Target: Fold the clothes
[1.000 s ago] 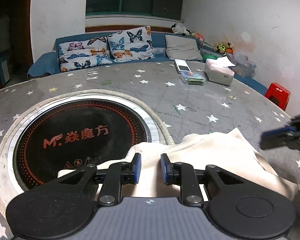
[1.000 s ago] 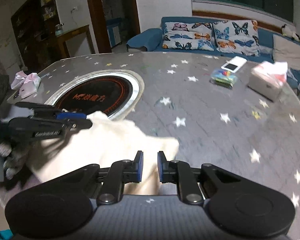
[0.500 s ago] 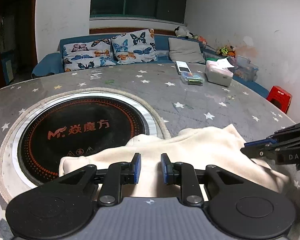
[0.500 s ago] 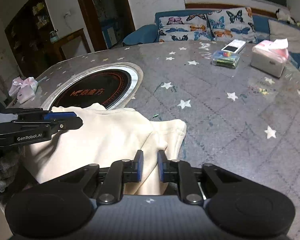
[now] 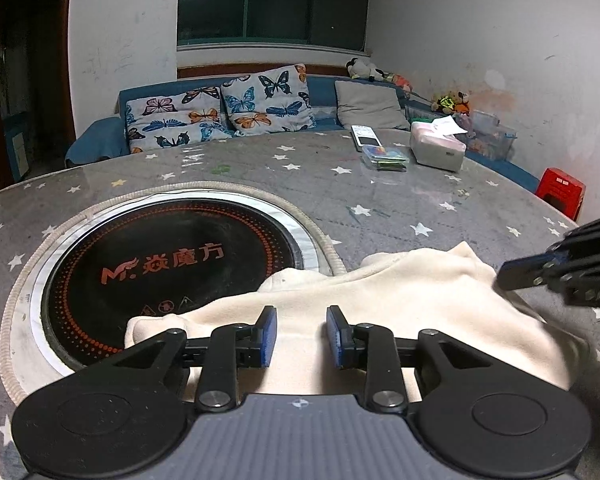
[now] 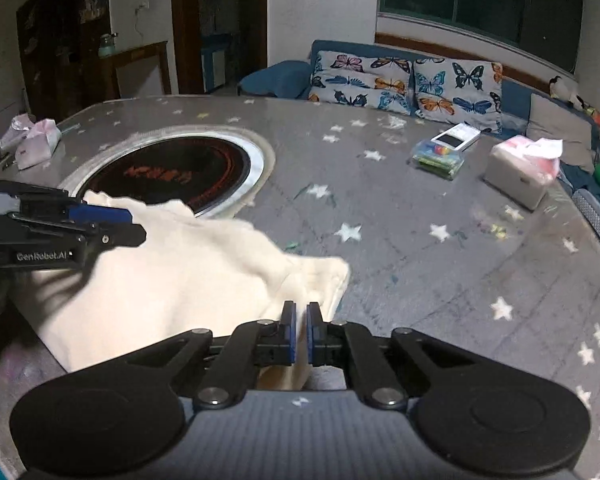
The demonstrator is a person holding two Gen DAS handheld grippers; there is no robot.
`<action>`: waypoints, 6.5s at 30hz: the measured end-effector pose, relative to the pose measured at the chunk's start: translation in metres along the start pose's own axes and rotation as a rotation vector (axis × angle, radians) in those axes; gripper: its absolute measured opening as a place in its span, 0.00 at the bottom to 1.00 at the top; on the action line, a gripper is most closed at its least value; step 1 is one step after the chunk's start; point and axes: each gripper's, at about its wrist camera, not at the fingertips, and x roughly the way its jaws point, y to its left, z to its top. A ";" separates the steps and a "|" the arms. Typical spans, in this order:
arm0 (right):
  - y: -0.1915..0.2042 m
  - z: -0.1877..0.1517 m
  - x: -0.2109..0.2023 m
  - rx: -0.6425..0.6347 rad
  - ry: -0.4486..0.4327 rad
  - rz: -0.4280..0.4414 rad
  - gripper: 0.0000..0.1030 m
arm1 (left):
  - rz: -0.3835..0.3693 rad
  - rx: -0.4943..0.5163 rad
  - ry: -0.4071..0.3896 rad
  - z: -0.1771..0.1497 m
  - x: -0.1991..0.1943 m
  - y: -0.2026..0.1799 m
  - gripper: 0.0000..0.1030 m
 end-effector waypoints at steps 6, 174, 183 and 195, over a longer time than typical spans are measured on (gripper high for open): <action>0.013 0.006 -0.033 -0.043 -0.022 0.098 0.04 | -0.032 0.000 -0.021 0.002 -0.021 -0.003 0.29; 0.088 -0.043 -0.065 0.169 -0.157 0.024 1.00 | 0.123 -0.137 -0.033 -0.042 -0.121 -0.024 1.00; 0.090 -0.047 -0.065 0.169 -0.145 0.010 1.00 | 0.131 -0.133 -0.028 -0.045 -0.122 -0.026 1.00; 0.086 -0.047 -0.062 0.171 -0.132 0.000 1.00 | 0.142 -0.119 -0.011 -0.044 -0.118 -0.027 1.00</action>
